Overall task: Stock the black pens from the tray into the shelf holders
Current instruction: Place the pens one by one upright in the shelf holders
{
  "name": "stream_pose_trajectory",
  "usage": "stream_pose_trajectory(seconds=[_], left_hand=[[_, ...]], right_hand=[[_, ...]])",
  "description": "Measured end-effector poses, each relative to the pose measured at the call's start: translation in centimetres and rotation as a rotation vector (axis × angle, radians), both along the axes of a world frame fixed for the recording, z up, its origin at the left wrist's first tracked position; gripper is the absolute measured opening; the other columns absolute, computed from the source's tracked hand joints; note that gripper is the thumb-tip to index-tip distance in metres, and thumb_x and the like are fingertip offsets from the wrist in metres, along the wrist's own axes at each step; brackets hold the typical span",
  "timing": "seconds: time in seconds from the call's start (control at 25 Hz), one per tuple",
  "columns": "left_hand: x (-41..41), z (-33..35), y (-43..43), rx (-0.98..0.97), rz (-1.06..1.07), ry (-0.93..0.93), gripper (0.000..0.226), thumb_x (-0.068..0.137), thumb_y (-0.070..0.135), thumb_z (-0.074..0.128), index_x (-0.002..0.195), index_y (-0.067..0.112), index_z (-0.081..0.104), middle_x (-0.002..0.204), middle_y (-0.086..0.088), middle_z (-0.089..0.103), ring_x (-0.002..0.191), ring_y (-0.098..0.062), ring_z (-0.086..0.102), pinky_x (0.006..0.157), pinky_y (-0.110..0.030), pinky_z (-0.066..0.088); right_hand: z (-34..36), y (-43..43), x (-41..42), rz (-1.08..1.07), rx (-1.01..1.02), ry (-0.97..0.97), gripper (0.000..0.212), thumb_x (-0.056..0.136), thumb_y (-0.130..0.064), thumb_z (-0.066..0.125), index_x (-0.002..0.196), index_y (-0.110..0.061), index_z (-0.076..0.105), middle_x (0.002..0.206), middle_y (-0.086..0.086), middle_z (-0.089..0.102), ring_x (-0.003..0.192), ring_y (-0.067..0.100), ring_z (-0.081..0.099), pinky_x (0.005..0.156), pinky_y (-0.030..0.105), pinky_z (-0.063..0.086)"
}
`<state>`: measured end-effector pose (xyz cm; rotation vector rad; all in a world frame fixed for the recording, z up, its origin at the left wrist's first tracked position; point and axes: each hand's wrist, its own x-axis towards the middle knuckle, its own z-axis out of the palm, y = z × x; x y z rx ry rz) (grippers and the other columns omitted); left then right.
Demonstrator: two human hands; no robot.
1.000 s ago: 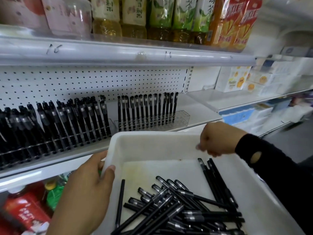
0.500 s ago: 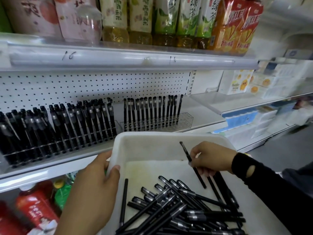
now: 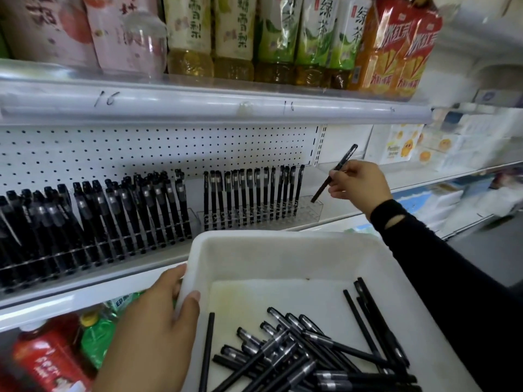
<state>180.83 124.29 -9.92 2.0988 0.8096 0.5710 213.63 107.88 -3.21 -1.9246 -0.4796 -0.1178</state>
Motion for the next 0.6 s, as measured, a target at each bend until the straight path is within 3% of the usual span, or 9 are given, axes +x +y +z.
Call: stream_pose_trajectory(seconds=[0.16, 0.28, 0.44, 0.6], left_hand=[[0.5, -0.1, 0.1, -0.032, -0.001, -0.005, 0.037, 0.094, 0.026, 0.057, 0.127, 0.042, 0.056, 0.086, 0.017, 0.067, 0.081, -0.004, 0.067, 0.067, -0.025, 0.046], [0.8, -0.1, 0.3, -0.031, 0.008, 0.016, 0.04, 0.095, 0.028, 0.057, 0.132, 0.043, 0.052, 0.089, 0.02, 0.063, 0.083, -0.002, 0.062, 0.065, -0.019, 0.041], [0.6, 0.3, 0.2, -0.009, -0.004, 0.009, 0.041, 0.095, 0.03, 0.055, 0.133, 0.044, 0.049, 0.088, 0.025, 0.061, 0.083, 0.002, 0.061, 0.063, -0.011, 0.039], [0.6, -0.1, 0.1, 0.011, -0.014, 0.007, 0.042, 0.096, 0.031, 0.055, 0.135, 0.044, 0.048, 0.091, 0.021, 0.062, 0.085, -0.002, 0.062, 0.066, -0.017, 0.042]], right_hand=[[-1.3, 3.8, 3.1, -0.098, -0.201, -0.169, 0.008, 0.092, -0.015, 0.062, 0.088, -0.012, 0.068, 0.078, 0.01, 0.074, 0.069, 0.026, 0.074, 0.076, 0.042, 0.062], [-2.3, 5.3, 4.6, -0.123, -0.383, -0.219, 0.009, 0.09, -0.015, 0.061, 0.091, -0.012, 0.07, 0.084, 0.012, 0.073, 0.075, 0.029, 0.071, 0.076, 0.039, 0.06], [-3.6, 6.2, 5.2, -0.144, -0.401, -0.175, 0.012, 0.092, -0.014, 0.057, 0.09, -0.007, 0.067, 0.089, 0.019, 0.071, 0.08, 0.036, 0.071, 0.076, 0.044, 0.061], [-2.6, 6.9, 4.8, -0.221, -0.548, -0.324, 0.018, 0.099, -0.017, 0.051, 0.096, -0.004, 0.064, 0.095, 0.019, 0.068, 0.088, 0.035, 0.067, 0.068, 0.028, 0.042]])
